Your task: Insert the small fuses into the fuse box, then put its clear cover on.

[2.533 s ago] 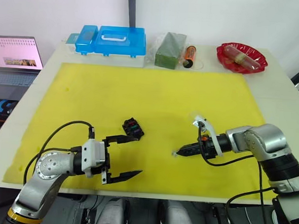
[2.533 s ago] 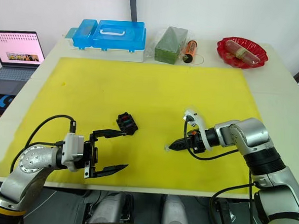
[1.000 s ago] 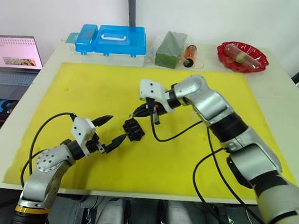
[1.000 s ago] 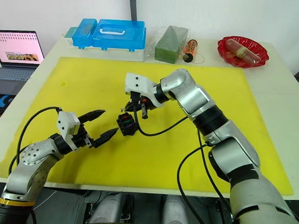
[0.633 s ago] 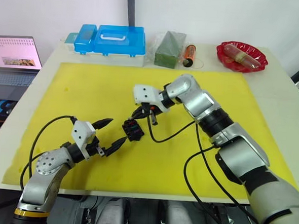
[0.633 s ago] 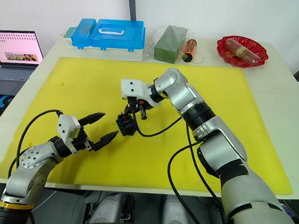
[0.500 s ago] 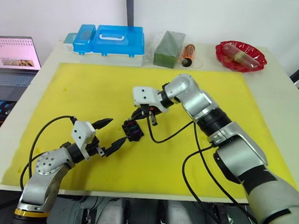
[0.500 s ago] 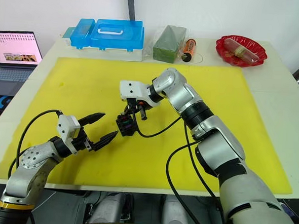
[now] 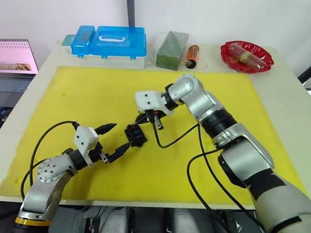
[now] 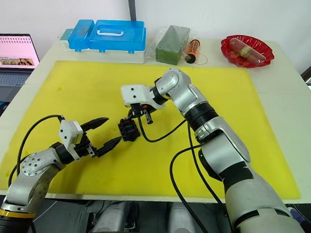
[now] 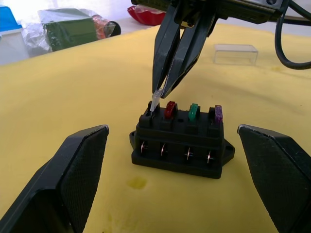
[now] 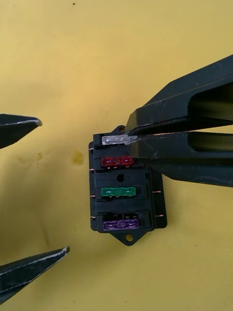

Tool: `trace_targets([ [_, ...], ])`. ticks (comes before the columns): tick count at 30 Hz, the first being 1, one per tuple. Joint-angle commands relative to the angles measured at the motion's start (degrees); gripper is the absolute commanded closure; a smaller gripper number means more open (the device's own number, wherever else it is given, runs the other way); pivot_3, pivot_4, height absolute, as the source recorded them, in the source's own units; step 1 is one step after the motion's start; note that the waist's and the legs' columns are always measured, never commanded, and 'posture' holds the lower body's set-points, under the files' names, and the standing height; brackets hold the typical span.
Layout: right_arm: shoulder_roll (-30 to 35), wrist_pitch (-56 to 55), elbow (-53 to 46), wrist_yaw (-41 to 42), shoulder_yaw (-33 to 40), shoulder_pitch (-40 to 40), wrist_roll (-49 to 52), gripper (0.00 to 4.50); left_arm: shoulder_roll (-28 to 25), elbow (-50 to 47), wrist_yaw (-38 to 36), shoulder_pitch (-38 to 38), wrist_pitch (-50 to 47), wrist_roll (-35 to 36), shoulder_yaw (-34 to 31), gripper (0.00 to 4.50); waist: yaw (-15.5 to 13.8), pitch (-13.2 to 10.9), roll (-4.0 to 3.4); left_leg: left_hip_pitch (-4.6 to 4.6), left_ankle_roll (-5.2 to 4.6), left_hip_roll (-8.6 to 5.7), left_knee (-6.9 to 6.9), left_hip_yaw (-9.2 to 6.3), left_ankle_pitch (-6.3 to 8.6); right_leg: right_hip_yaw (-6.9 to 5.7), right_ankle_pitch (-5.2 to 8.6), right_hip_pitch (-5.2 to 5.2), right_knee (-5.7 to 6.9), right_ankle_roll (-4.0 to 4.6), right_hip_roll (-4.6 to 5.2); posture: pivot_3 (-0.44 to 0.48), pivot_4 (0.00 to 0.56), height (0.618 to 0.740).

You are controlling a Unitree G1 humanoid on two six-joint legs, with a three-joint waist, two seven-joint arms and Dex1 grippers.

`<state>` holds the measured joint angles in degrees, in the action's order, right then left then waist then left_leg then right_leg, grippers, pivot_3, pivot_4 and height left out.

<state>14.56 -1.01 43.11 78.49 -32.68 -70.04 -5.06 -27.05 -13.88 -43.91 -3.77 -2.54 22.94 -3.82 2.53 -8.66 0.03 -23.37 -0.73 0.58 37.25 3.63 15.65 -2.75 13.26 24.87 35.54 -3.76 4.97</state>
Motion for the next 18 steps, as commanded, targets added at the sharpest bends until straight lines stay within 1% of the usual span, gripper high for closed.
trace_targets([
  [1, -0.92, -0.81, 1.13, 0.35, 1.66, -1.6, -1.01, 4.47, -0.12, -0.43, -0.2, 0.22, 1.85, -0.42, -0.84, 0.0, 0.02, 0.0, 0.0, 0.0, 0.01, 0.0, 0.0, 0.0, 0.0, -0.03, 0.0, 0.01, 0.01, 0.0, 0.02, 0.0, 0.15, 0.74],
  [18, -3.04, -1.18, 3.33, 1.88, 4.0, -3.22, -1.87, 4.47, 0.43, 0.62, 0.22, -0.45, 3.22, -1.05, -0.81, 0.0, 0.04, 0.0, 0.0, 0.01, 0.06, 0.02, -0.02, -0.06, -0.03, -0.27, -0.01, 0.01, 0.06, 0.0, 0.09, 0.0, 0.15, 0.74],
])
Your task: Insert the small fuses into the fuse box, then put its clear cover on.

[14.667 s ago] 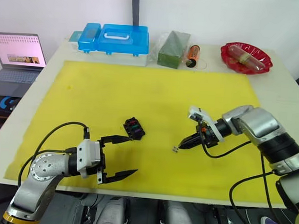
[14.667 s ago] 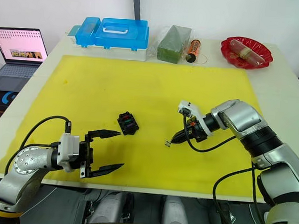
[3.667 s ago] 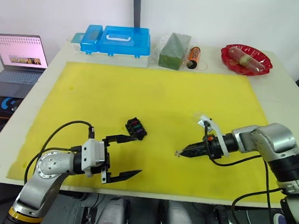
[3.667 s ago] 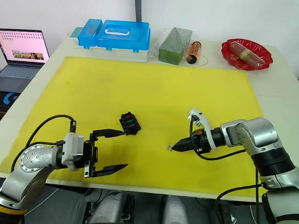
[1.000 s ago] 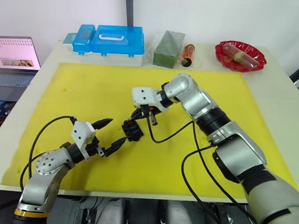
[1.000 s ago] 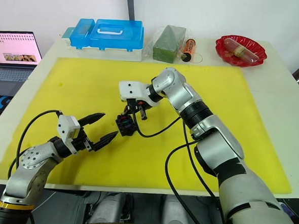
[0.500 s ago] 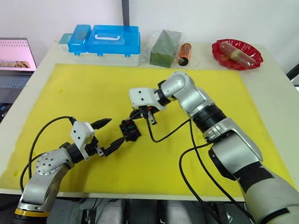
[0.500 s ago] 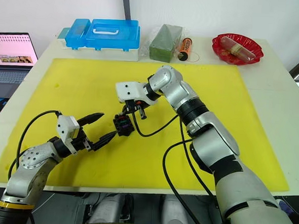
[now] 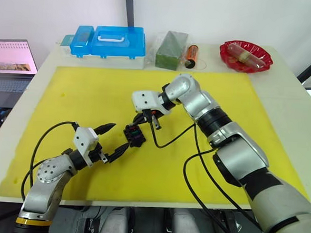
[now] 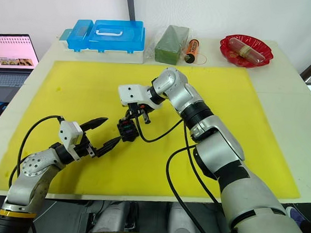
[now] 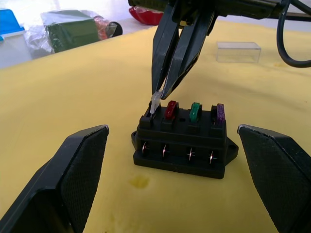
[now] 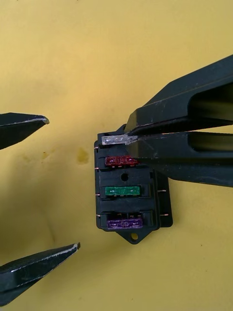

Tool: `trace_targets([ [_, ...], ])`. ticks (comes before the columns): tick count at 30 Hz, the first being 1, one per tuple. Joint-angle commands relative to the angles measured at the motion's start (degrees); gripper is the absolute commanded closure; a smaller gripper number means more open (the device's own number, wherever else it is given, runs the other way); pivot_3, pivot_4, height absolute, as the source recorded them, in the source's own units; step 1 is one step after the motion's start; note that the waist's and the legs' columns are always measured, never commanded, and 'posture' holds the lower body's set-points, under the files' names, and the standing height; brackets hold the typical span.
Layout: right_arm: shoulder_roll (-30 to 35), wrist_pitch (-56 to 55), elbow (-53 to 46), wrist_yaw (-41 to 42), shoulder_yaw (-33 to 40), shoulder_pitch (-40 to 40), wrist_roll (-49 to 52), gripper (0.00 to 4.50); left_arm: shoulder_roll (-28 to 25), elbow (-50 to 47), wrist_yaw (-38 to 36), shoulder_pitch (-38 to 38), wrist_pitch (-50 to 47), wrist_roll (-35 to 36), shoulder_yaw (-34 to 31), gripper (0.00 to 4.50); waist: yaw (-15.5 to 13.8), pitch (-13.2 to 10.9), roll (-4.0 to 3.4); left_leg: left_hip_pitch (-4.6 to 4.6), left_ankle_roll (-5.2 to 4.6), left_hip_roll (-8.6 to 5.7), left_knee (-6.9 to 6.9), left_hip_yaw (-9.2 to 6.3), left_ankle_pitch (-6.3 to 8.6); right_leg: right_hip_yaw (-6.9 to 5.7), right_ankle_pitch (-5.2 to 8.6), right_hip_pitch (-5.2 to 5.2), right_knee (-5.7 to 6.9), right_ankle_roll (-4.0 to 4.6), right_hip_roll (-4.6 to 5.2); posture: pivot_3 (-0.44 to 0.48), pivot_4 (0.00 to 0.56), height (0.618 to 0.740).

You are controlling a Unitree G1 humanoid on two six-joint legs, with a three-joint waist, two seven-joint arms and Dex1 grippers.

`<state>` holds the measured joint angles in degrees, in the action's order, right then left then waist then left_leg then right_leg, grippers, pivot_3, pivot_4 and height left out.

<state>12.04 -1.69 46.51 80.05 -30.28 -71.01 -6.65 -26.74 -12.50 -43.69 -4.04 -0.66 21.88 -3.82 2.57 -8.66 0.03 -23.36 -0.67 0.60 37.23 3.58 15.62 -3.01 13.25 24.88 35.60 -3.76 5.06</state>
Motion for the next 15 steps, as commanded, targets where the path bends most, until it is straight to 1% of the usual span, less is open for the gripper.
trace_targets([
  [1, -0.54, -0.53, -0.07, 0.3, 1.61, -2.22, -0.37, 4.47, 0.14, -0.73, 0.02, -0.19, 1.37, 0.0, -0.83, 0.0, 0.0, 0.0, 0.0, 0.0, 0.0, 0.0, 0.0, 0.0, 0.0, -0.01, 0.0, 0.0, 0.0, 0.0, 0.0, 0.0, 0.15, 0.74],
  [9, -1.13, -0.9, 1.44, -0.86, 1.08, -2.19, -2.26, 4.47, -0.04, -0.26, -0.01, 0.5, 1.29, -0.1, -0.84, 0.0, 0.0, 0.0, 0.0, 0.0, 0.03, 0.0, 0.0, -0.03, -0.02, -0.03, 0.0, 0.0, 0.04, 0.0, 0.0, 0.0, 0.15, 0.74],
  [15, -1.87, 0.38, 1.75, -0.08, 1.78, -2.31, -2.05, 4.47, -0.05, -0.23, 0.12, 0.87, 1.09, -0.21, -0.73, 0.0, 0.0, 0.0, 0.0, 0.0, 0.05, 0.0, 0.0, -0.04, -0.03, -0.06, 0.0, 0.02, 0.09, 0.0, 0.01, 0.0, 0.15, 0.74],
])
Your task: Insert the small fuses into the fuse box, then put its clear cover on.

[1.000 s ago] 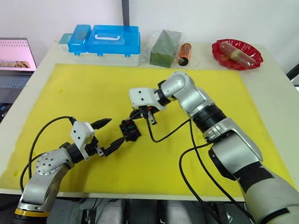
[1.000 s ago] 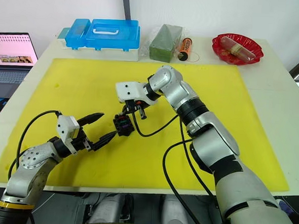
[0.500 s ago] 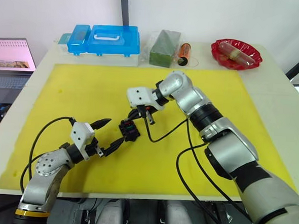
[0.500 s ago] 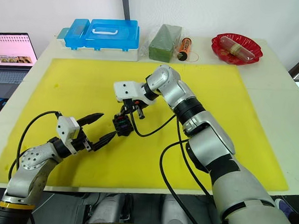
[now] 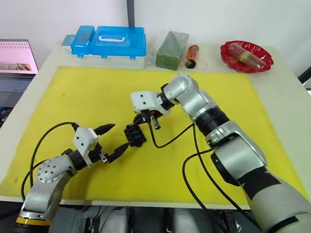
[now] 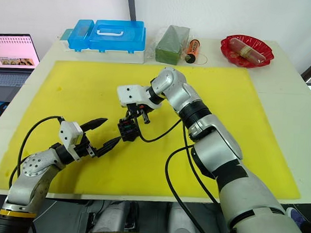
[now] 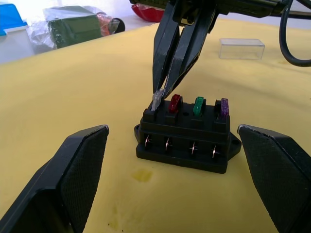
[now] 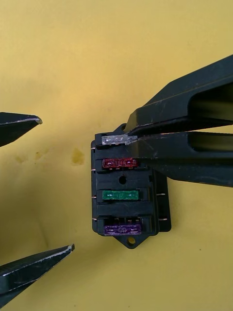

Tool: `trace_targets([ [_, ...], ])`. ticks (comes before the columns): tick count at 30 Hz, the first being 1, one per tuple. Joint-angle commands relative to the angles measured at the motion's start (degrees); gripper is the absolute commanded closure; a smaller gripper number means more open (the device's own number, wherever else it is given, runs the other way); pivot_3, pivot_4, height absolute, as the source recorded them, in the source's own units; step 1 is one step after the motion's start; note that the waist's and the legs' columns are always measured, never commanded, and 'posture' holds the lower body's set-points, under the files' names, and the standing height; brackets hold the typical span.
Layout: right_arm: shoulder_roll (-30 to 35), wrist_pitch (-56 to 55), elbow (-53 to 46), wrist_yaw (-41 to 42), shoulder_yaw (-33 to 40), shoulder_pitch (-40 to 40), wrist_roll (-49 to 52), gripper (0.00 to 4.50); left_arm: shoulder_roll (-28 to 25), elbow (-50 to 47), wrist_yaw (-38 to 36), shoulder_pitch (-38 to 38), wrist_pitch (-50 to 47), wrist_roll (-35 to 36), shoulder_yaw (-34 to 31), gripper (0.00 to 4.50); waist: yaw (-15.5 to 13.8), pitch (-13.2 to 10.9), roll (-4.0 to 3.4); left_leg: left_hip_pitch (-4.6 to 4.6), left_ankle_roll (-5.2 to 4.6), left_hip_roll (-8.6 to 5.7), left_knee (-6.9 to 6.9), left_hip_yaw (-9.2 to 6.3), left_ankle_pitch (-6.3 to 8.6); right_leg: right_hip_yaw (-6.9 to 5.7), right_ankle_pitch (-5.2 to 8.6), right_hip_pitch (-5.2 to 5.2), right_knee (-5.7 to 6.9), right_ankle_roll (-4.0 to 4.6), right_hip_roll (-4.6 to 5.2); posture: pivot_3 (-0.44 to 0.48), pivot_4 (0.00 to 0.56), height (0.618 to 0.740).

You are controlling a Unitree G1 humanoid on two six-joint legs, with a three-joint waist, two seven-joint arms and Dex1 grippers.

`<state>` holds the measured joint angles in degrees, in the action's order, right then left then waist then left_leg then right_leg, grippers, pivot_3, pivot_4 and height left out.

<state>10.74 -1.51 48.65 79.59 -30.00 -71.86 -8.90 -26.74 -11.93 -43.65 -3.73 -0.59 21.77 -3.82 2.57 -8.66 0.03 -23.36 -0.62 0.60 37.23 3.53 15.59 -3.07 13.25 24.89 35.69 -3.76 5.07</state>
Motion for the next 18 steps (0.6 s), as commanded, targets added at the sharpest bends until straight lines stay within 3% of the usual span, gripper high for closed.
trace_targets([
  [1, -0.54, 0.09, -0.34, 0.46, 1.5, -1.5, 0.09, 4.47, -0.03, -0.8, 0.15, 0.67, 0.97, -0.13, -0.7, 0.0, 0.0, 0.0, 0.0, 0.0, 0.0, 0.0, 0.0, 0.0, 0.0, -0.01, 0.0, 0.0, 0.01, 0.0, 0.0, 0.0, 0.15, 0.74],
  [15, -0.35, -0.95, 0.43, 0.27, 1.52, -1.75, -1.62, 4.47, 0.05, -0.89, 0.36, 1.17, 0.76, -0.31, -0.36, 0.0, -0.02, 0.0, 0.0, 0.0, 0.04, 0.0, 0.01, -0.02, -0.03, -0.03, 0.0, 0.04, 0.13, 0.0, 0.01, 0.0, 0.15, 0.74],
  [18, -0.52, -0.24, 0.21, 0.69, 2.44, -1.98, -0.79, 3.82, 0.03, -1.04, 0.42, 1.05, 0.75, -0.35, -0.36, 0.0, -0.02, 0.0, 0.0, 0.0, 0.05, 0.0, 0.01, -0.03, -0.03, -0.03, 0.0, 0.05, 0.15, 0.0, 0.01, 0.0, 0.15, 0.74],
])
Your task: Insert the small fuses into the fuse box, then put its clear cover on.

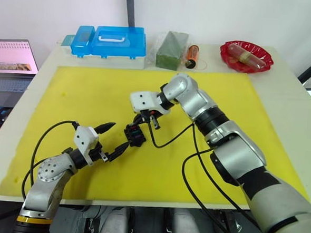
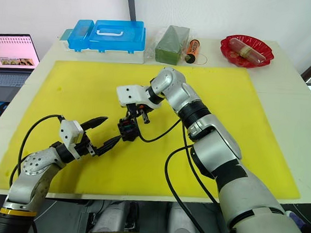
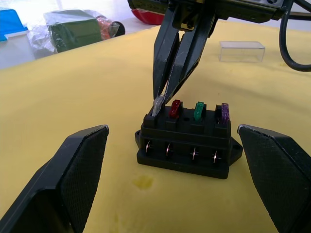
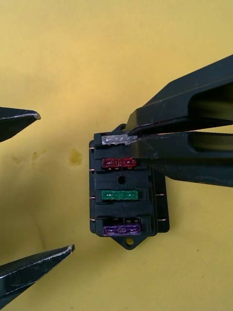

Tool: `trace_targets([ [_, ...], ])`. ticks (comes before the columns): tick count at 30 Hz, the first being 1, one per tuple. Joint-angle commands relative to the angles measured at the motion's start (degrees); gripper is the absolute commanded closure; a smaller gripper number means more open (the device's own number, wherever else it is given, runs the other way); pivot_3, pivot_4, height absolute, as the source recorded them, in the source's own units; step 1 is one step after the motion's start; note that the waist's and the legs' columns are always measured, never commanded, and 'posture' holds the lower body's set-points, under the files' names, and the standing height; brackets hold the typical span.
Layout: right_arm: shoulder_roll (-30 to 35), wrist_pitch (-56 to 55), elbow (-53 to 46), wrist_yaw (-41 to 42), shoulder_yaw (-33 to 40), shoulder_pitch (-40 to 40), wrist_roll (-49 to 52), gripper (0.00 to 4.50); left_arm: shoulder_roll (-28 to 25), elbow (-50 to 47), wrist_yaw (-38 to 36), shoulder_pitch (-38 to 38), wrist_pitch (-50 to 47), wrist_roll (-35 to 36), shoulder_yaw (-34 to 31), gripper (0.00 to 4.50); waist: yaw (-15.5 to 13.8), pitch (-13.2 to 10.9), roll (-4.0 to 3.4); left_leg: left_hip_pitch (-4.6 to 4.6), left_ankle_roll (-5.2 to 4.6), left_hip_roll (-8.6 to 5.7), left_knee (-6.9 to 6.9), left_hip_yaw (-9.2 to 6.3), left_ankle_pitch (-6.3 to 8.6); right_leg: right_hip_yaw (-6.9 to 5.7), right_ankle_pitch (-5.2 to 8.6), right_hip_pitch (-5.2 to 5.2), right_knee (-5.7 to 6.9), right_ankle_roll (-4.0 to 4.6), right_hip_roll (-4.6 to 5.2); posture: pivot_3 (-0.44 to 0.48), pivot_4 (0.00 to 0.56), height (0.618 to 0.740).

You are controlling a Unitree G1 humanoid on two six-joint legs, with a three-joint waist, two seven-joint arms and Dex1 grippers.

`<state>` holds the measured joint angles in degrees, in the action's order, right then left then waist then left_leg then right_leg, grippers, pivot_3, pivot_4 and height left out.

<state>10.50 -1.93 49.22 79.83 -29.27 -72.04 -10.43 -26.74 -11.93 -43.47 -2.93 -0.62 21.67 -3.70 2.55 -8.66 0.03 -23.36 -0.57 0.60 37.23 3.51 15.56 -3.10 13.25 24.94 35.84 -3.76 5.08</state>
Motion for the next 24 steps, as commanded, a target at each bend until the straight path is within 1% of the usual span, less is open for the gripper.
trace_targets([
  [1, -0.32, 0.42, -0.53, 0.63, 2.0, -1.81, 0.95, 3.54, 0.02, -1.13, 0.24, 0.16, 0.77, -0.24, -0.49, 0.0, 0.0, 0.0, 0.0, 0.0, 0.0, 0.0, 0.0, 0.0, 0.0, 0.0, 0.0, 0.01, 0.0, 0.0, 0.0, 0.0, 0.15, 0.74],
  [11, -0.28, 1.99, -1.7, 1.45, 4.04, -1.98, 2.18, 3.54, -0.06, -0.88, 0.14, 0.64, 0.67, -0.27, -0.41, 0.0, 0.01, 0.0, 0.0, 0.0, 0.01, 0.0, 0.0, 0.0, -0.01, -0.01, 0.0, 0.04, 0.05, 0.0, 0.0, 0.0, 0.15, 0.74],
  [15, -0.48, 5.44, -3.19, 1.91, 6.66, -2.41, 4.67, 3.54, -0.15, -0.98, 0.12, 0.85, 0.41, -0.24, -0.49, 0.0, 0.0, 0.0, 0.0, 0.0, 0.02, 0.0, 0.0, 0.0, -0.01, -0.01, 0.0, 0.05, 0.07, 0.0, 0.0, 0.0, 0.15, 0.74],
  [17, -0.88, 7.25, -3.97, 0.37, 7.77, -2.05, 5.25, 3.54, -0.22, -1.2, 0.12, 0.73, 0.29, -0.19, -0.57, 0.0, 0.01, 0.0, 0.0, 0.0, 0.02, 0.0, 0.0, 0.0, -0.01, -0.01, 0.0, 0.05, 0.08, -0.01, 0.01, 0.0, 0.15, 0.74],
  [19, -1.33, 8.47, -4.35, -1.32, 8.33, -1.55, 5.36, 3.93, -0.28, -1.17, 0.12, 0.94, 0.15, -0.17, -0.59, 0.0, 0.01, 0.0, 0.0, 0.0, 0.02, 0.0, -0.01, 0.0, -0.01, -0.01, 0.0, 0.07, 0.09, 0.0, 0.01, 0.0, 0.15, 0.74],
  [21, -1.46, 8.68, -5.27, -1.65, 7.91, -0.39, 5.11, 4.46, -0.29, -1.08, 0.11, 1.12, 0.15, -0.2, -0.59, 0.0, 0.01, 0.0, 0.0, -0.01, 0.03, 0.0, -0.01, 0.0, -0.02, -0.01, 0.0, 0.07, 0.1, 0.0, 0.01, 0.0, 0.15, 0.74],
  [24, -1.96, 9.56, -6.26, -2.7, 7.44, 1.06, 4.89, 4.46, -0.33, -0.85, 0.09, 1.6, 0.1, -0.22, -0.59, 0.0, 0.01, 0.0, 0.0, -0.01, 0.03, 0.0, -0.01, 0.0, -0.02, -0.01, 0.0, 0.08, 0.1, 0.0, 0.01, 0.0, 0.15, 0.74],
])
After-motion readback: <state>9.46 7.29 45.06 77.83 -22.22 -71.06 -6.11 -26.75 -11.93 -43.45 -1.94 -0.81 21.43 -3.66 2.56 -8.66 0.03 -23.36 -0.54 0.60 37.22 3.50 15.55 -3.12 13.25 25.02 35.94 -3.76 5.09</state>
